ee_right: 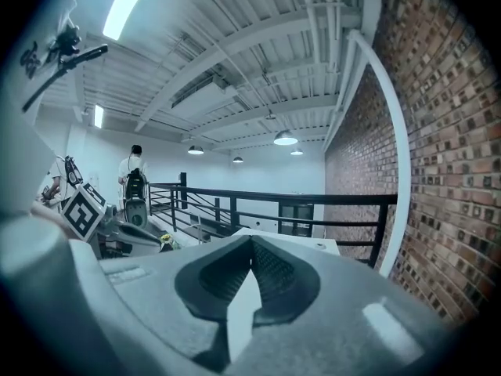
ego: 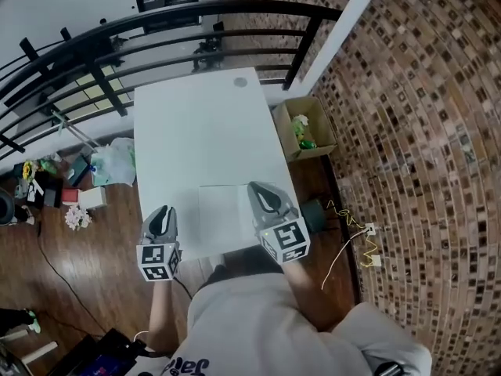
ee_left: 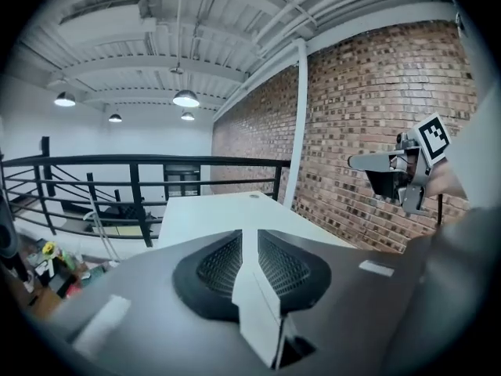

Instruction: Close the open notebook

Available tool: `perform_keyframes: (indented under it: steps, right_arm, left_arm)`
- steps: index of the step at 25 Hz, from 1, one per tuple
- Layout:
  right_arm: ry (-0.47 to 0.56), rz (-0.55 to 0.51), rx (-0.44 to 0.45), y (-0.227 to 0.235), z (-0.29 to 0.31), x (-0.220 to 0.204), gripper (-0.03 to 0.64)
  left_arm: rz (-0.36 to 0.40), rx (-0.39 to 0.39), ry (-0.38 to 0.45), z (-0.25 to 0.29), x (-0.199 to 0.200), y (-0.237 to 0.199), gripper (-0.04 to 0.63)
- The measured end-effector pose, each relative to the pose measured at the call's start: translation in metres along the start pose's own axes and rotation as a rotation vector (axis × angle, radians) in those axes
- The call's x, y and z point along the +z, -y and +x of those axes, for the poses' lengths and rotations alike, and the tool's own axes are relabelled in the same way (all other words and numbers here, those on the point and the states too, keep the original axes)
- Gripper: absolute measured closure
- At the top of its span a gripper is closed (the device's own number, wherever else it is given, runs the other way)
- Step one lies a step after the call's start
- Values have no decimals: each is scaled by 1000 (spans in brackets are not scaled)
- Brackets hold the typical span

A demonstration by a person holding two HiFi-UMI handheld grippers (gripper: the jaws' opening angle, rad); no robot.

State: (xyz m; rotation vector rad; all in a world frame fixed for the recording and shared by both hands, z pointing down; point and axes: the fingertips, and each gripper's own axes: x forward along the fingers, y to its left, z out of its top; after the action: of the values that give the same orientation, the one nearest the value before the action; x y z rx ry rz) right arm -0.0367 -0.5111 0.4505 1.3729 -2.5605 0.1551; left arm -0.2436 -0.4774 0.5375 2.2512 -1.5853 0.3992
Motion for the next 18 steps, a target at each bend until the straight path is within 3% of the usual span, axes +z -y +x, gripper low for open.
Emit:
perform_keyframes:
  steps: [9,11,14,18]
  right_arm:
    - [-54,38,31,16,12,-22,629]
    - [-70,51,31,19,10,-31,629]
    - [-88,61,35,21,8,-38,629]
    - [-102,66,47,19,8,-42,629]
  left_arm:
    - [-120,-83,-223,32,-70,18,401]
    - [-143,-115,-285,35,-92,30,352]
    - [-201,-166,-366,38,-121,48,217]
    - [-240,-193,-422,45,-150,66,179]
